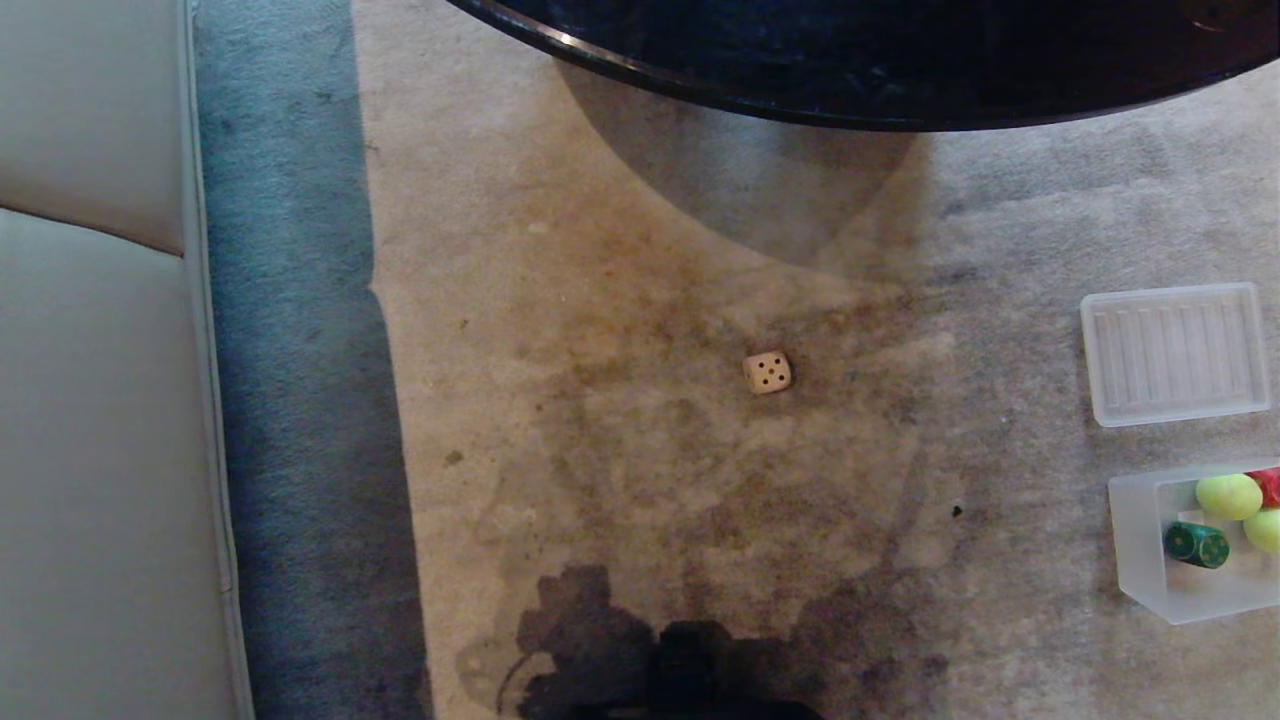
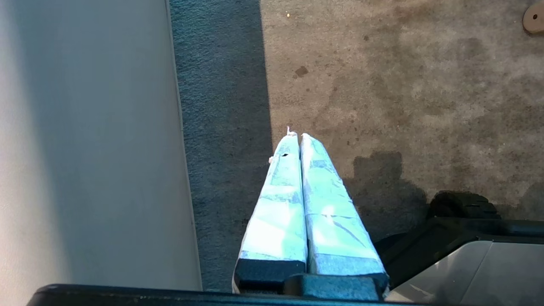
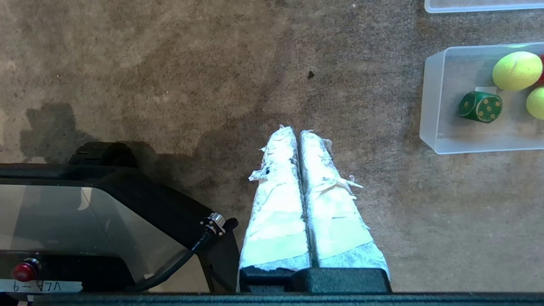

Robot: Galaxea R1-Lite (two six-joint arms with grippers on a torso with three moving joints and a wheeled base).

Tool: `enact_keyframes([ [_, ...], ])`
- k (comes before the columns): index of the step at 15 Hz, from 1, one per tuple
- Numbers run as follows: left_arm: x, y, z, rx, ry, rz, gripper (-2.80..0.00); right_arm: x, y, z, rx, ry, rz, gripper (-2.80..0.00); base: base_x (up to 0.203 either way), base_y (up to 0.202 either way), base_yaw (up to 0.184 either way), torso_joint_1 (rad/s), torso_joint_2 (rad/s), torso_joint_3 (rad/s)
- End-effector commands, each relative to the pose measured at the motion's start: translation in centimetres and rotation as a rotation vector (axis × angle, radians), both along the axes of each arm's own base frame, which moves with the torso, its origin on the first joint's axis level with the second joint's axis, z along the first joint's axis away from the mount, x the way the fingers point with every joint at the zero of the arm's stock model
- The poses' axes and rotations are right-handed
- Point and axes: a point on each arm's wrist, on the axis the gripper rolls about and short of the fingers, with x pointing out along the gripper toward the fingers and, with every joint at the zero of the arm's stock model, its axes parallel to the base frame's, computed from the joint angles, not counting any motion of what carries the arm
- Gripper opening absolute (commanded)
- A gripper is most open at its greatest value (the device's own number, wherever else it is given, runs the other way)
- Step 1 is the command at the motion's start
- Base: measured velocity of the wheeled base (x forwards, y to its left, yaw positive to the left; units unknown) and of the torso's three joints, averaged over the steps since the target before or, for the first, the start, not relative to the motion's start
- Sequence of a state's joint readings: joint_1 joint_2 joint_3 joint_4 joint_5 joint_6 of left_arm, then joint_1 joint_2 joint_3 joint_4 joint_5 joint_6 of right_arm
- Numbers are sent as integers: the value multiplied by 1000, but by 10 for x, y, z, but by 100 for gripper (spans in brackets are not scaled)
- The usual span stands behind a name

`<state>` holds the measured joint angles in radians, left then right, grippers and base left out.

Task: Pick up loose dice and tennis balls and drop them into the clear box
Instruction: Pick up toys out of the box

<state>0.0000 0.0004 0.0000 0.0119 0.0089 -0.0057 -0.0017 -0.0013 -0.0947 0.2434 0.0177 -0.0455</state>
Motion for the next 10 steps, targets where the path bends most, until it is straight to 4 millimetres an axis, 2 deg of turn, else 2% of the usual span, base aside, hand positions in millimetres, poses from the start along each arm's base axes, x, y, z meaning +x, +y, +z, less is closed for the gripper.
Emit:
enact_keyframes([
  [1,0,0,0,0,0,0,-280,0,0,0,1,0,1,-280,0,0,0,0,0,0],
  [10,0,0,0,1,0,0,-280,0,0,0,-3,0,3,-280,0,0,0,0,0,0],
])
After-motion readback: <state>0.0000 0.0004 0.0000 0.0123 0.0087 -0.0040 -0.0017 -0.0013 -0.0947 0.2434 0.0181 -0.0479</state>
